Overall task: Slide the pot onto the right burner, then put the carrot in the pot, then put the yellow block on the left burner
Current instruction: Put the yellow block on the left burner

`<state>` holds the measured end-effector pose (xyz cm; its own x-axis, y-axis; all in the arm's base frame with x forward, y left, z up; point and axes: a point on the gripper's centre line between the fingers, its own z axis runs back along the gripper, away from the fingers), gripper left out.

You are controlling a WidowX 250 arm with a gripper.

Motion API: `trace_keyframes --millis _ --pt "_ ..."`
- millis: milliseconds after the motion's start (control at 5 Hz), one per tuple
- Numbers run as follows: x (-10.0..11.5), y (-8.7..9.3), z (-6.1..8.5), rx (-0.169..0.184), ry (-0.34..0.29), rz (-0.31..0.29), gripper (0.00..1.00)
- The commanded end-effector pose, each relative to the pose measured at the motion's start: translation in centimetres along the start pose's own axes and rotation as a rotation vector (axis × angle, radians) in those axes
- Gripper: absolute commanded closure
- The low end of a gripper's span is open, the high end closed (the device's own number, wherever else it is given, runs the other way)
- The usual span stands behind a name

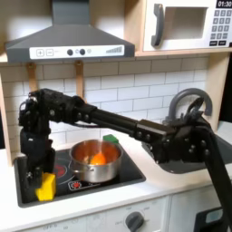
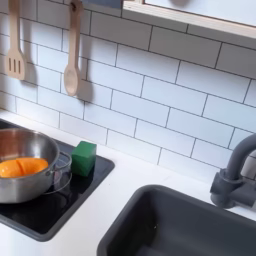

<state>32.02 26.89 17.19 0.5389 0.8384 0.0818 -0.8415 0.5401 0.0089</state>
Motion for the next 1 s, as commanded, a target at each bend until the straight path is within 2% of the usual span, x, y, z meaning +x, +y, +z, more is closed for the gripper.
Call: trace_keyframes --millis 0,200,400,600,800 --pt "-0.4 -0.4 1.9 -0.051 -0.015 -0.018 0.0" --pt "0.0 -0.4 2.1 -0.056 -0.019 -0.012 0.0" --pt "0.8 -0.7 3.4 -0.078 -0.038 -0.008 0.0" --pt "0.8 -0.7 5.9 -0.098 -0.094 0.001 0.0" --pt "-0.2 -1.3 5.8 -0.109 -0.077 -0.023 0.0"
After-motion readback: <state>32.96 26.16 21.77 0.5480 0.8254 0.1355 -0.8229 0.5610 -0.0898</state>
